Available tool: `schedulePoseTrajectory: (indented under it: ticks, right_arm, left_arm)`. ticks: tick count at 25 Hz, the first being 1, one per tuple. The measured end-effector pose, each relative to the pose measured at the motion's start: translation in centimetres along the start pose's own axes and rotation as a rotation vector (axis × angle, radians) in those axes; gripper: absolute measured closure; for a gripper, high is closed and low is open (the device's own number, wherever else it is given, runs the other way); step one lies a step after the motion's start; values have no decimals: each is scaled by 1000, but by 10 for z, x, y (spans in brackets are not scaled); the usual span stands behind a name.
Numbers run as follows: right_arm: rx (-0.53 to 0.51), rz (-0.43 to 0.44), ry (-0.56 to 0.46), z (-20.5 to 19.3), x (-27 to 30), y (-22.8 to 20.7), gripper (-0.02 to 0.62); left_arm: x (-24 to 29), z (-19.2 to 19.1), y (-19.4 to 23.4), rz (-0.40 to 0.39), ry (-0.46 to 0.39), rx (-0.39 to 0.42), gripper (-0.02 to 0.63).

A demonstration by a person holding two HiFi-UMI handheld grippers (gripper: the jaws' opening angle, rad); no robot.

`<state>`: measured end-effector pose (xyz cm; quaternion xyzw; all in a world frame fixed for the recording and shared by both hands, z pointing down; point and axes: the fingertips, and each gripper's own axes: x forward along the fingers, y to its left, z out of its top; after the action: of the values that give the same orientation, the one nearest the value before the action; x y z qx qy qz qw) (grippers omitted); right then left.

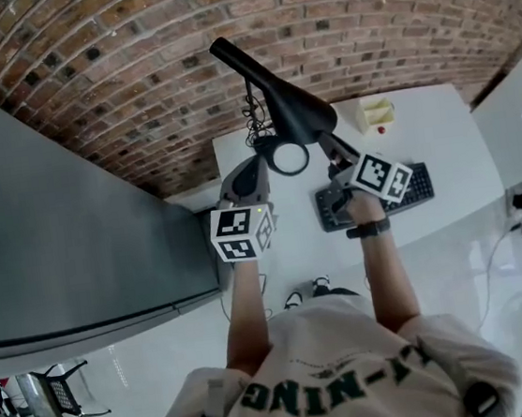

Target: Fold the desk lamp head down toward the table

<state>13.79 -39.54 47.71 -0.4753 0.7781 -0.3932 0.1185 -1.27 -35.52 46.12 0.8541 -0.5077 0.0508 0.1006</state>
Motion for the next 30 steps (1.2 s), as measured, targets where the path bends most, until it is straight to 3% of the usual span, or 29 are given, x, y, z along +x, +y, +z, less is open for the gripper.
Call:
schedulePoseTrajectory:
  ticks: [13,18,30]
  right_arm:
    - [59,-8,42,-23,22,-21,520]
    - [140,25,53,-34,34,-25,518]
    - [180,18,108,-52,56,-42,518]
  left_arm:
    - [7,-20,14,24,44,-3,604]
    - [11,-26,19,31,54,-13,604]
    - [12,-42,38,67,89,-43,604]
